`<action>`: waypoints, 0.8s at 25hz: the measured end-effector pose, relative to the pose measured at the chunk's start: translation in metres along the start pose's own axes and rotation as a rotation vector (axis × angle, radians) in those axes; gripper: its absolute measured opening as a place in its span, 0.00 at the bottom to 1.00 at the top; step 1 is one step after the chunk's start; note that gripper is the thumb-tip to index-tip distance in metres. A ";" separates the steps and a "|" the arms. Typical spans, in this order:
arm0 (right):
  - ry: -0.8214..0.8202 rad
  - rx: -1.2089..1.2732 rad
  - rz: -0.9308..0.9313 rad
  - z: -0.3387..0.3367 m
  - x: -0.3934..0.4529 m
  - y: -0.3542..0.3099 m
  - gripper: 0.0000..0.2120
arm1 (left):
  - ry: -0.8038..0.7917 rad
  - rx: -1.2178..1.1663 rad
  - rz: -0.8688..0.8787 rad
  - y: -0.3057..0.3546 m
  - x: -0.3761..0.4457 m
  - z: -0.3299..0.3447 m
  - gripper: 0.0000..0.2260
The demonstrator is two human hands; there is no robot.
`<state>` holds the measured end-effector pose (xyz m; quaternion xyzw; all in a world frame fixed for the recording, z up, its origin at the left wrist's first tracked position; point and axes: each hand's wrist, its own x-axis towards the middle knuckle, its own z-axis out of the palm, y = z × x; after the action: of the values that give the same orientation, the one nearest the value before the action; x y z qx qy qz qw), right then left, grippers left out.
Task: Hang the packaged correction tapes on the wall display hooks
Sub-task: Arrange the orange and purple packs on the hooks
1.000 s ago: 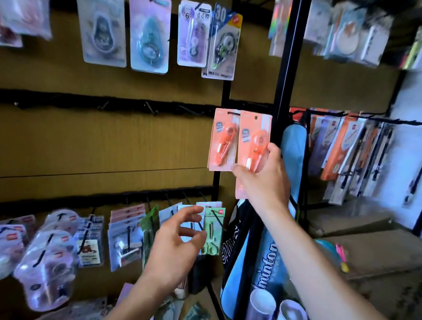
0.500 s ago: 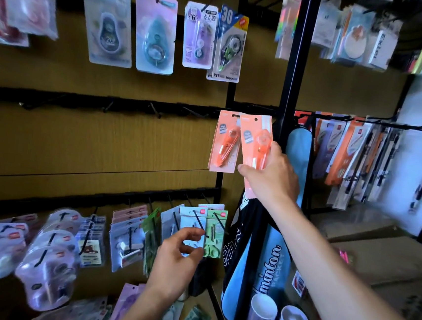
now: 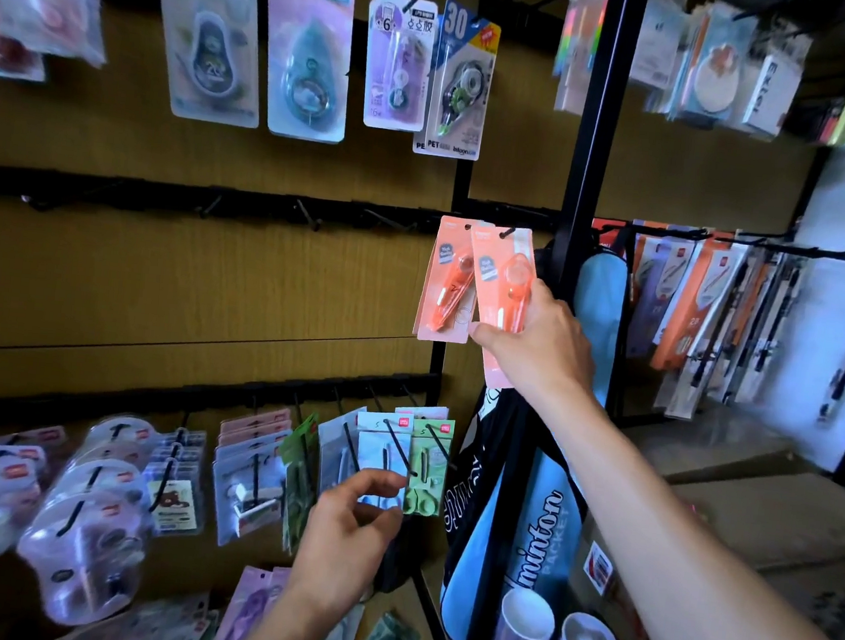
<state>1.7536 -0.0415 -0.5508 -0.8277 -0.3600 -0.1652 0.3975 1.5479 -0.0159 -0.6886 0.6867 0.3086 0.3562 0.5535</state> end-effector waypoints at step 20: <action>0.165 0.572 0.172 0.137 -0.130 0.016 0.21 | 0.281 -0.110 -0.320 -0.109 -0.026 -0.085 0.08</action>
<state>1.6743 -0.0020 -0.7189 -0.6936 -0.2870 -0.0894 0.6547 1.4598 0.0303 -0.7884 0.5411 0.4681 0.3723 0.5911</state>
